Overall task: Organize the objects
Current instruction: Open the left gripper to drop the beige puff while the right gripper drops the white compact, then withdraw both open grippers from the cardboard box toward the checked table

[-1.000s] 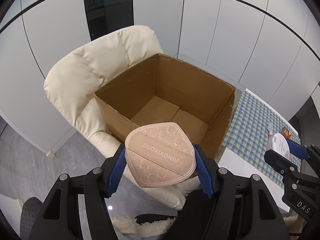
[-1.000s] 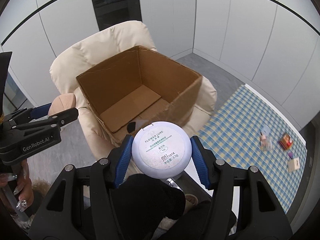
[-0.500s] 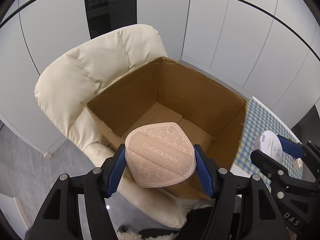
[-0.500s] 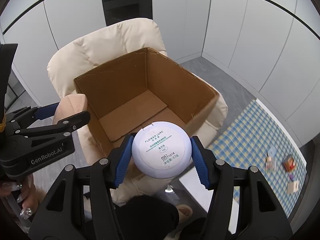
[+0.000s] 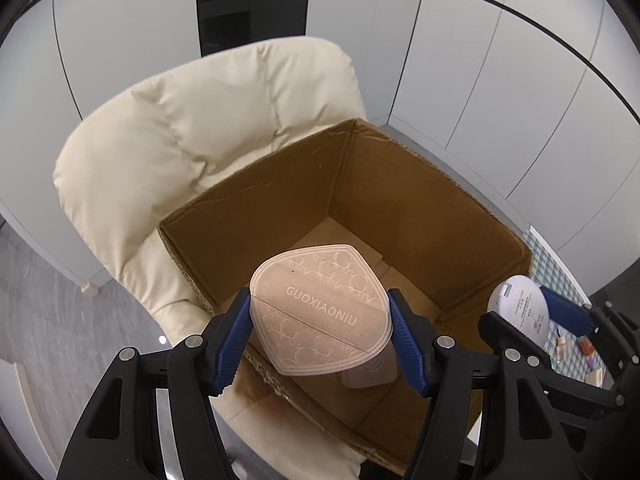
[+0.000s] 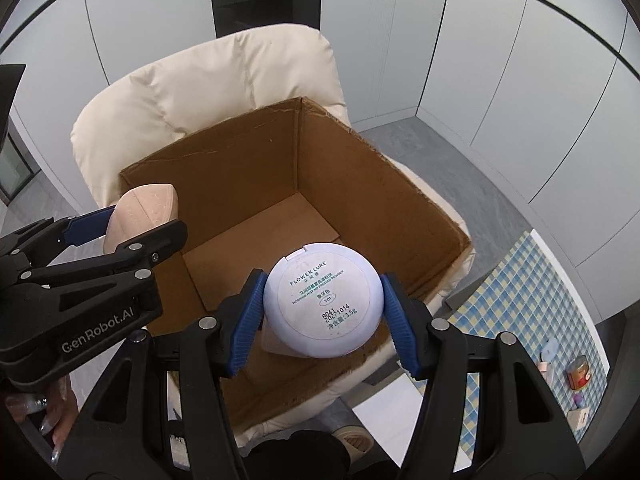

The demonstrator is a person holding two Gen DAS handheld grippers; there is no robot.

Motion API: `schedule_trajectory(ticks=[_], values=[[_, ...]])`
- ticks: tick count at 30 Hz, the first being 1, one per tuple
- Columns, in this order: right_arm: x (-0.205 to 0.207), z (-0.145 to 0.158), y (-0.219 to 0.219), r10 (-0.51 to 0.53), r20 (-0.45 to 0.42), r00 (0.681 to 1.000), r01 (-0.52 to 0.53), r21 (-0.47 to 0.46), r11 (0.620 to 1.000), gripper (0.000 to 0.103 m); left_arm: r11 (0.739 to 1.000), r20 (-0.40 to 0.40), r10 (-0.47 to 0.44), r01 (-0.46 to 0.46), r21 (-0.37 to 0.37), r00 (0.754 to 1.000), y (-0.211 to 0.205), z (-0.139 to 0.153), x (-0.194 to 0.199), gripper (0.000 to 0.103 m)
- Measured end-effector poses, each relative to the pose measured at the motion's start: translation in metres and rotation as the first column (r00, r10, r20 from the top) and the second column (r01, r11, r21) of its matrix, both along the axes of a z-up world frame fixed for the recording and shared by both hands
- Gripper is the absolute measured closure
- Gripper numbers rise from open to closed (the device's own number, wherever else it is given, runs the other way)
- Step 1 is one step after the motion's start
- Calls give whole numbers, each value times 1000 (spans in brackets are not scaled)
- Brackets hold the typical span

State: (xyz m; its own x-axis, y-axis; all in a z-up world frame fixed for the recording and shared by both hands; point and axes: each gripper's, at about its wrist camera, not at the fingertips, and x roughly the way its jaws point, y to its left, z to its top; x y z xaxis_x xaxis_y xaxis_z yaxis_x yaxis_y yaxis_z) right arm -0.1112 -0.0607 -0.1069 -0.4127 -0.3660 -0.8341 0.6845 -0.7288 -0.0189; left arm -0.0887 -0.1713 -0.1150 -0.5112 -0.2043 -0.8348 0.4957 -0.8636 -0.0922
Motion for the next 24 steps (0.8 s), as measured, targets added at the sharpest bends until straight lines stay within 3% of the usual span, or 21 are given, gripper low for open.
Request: schedule_trajectory(ticks=[6,10,11,13,14,17,24], values=[[-11,-18,-4,-8,36,999,8,7,1000,43,1000,24,4,-5,7,1000,-2,-11,-9,37],[-18,-28,-5,-12,63,998,12,8,1000,41,1000,46,26,-26,15,999,-5,-17,-11,28],[-19,-29,-5,-16,64,998,15,11,1000,32,999,55,42,-43,20,998,-9,-18,-11,25],[-21,-29,-5,-21,39,999,20,23,1000,15,997,63,63,-65,29,996,-14,-19,-10,9],[-21,-28,-5,-24,18,1000,23,24,999,10,997,58,70,-72,36,996,-16,-20,-8,8],[-20,-24,-3,-33,-21,999,34,22,999,9,995,47,82,-85,56,995,-21,-19,-5,8],[-25,-22,4,-69,6,998,69,-7,998,9,997,43,66,-68,32,997,-19,-13,-4,8]])
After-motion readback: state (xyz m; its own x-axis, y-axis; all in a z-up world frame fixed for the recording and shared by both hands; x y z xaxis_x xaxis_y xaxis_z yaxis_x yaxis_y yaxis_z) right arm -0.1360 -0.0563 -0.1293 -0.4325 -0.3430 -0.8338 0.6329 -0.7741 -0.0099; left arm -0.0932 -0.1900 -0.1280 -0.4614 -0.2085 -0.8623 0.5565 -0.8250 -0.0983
